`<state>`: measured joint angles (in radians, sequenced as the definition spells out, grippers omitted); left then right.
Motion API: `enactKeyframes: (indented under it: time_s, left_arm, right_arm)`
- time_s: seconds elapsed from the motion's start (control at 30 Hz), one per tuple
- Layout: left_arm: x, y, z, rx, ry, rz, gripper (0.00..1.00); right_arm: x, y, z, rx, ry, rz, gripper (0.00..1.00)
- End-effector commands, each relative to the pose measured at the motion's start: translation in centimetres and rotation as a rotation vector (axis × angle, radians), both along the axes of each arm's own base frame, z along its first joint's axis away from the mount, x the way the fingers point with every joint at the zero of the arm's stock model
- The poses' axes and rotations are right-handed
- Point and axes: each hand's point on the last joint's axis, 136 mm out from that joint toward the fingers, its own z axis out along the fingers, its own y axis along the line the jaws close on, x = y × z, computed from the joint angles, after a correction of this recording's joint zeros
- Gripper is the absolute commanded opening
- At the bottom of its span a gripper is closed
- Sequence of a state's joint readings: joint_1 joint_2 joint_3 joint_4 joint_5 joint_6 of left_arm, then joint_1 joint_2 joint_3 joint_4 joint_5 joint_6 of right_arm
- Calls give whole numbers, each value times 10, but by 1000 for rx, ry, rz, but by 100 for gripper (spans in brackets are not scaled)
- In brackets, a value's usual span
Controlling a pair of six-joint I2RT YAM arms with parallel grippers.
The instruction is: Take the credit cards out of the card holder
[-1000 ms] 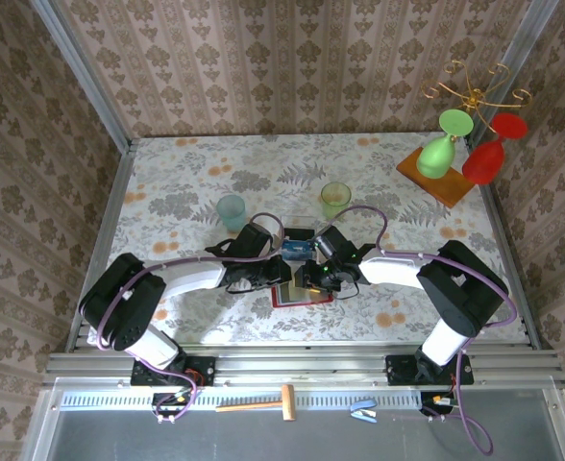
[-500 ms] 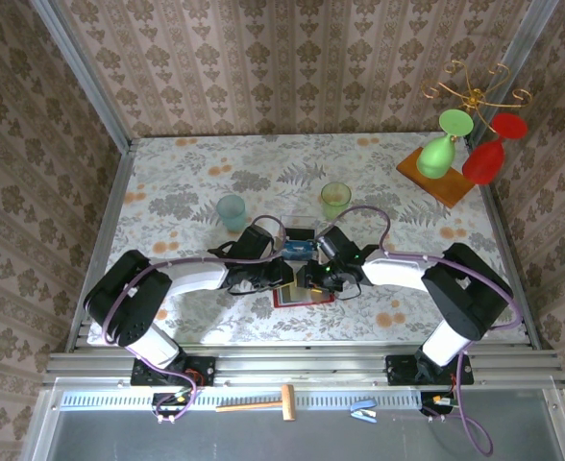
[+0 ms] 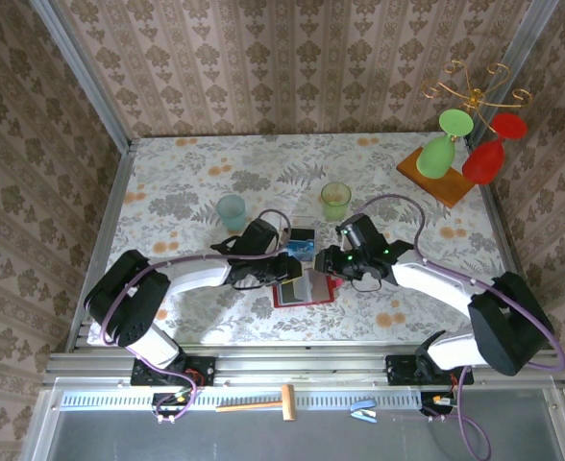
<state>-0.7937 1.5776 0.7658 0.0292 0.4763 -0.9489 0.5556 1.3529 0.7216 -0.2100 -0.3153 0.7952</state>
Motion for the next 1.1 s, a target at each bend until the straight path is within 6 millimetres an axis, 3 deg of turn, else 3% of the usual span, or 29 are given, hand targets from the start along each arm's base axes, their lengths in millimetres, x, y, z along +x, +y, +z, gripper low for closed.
enactKeyframes:
  time_s: [0.0, 0.2, 0.63, 0.9, 1.07]
  left_arm:
    - [0, -11, 9, -11, 0, -33, 29]
    - [4, -27, 13, -23, -3, -55, 35]
    - [2, -67, 1, -48, 28, -91, 40]
    - [3, -64, 6, -45, 10, -86, 42]
    - [5, -57, 10, -49, -5, -68, 42]
  right_arm:
    - [-9, -33, -12, -102, 26, -24, 41]
    - [-10, -58, -22, -174, 55, -29, 42]
    - [-12, -58, -49, -212, 123, 14, 42]
    - [-14, -56, -58, -207, 140, 21, 38]
    - [-15, -54, -58, -190, 143, 24, 27]
